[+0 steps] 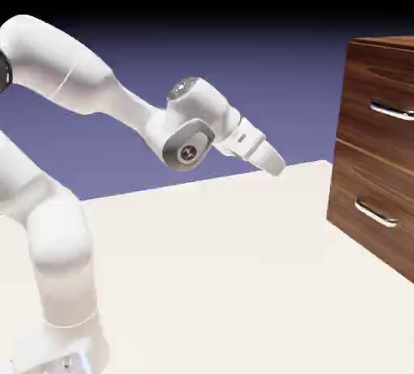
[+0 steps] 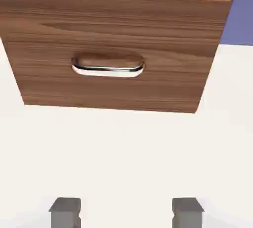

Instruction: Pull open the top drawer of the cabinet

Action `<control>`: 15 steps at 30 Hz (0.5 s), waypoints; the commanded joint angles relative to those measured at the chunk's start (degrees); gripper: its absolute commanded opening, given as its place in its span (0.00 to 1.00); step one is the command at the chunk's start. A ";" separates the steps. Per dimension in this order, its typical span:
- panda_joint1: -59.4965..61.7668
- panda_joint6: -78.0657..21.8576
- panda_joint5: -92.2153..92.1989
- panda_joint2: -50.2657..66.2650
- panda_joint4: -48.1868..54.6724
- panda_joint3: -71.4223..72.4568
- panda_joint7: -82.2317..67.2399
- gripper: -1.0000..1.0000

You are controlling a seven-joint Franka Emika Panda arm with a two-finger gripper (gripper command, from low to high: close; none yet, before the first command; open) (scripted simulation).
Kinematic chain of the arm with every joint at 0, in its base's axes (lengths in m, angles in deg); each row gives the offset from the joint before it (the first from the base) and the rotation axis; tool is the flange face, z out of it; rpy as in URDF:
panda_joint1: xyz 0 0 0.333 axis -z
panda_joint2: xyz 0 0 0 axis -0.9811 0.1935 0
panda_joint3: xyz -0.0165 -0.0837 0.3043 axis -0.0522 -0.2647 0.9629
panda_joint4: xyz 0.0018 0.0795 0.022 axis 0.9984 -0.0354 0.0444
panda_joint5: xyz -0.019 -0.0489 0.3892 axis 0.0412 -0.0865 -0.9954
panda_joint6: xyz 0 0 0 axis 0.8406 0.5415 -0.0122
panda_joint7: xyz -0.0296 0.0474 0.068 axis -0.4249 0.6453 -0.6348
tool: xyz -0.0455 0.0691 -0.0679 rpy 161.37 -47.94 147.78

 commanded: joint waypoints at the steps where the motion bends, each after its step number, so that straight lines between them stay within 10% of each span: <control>1: 0.70 -0.30 2.50 1.16 1.20 0.97 -2.25 0.50; 15: 10.44 -4.51 37.38 17.34 17.97 14.58 -33.73 0.50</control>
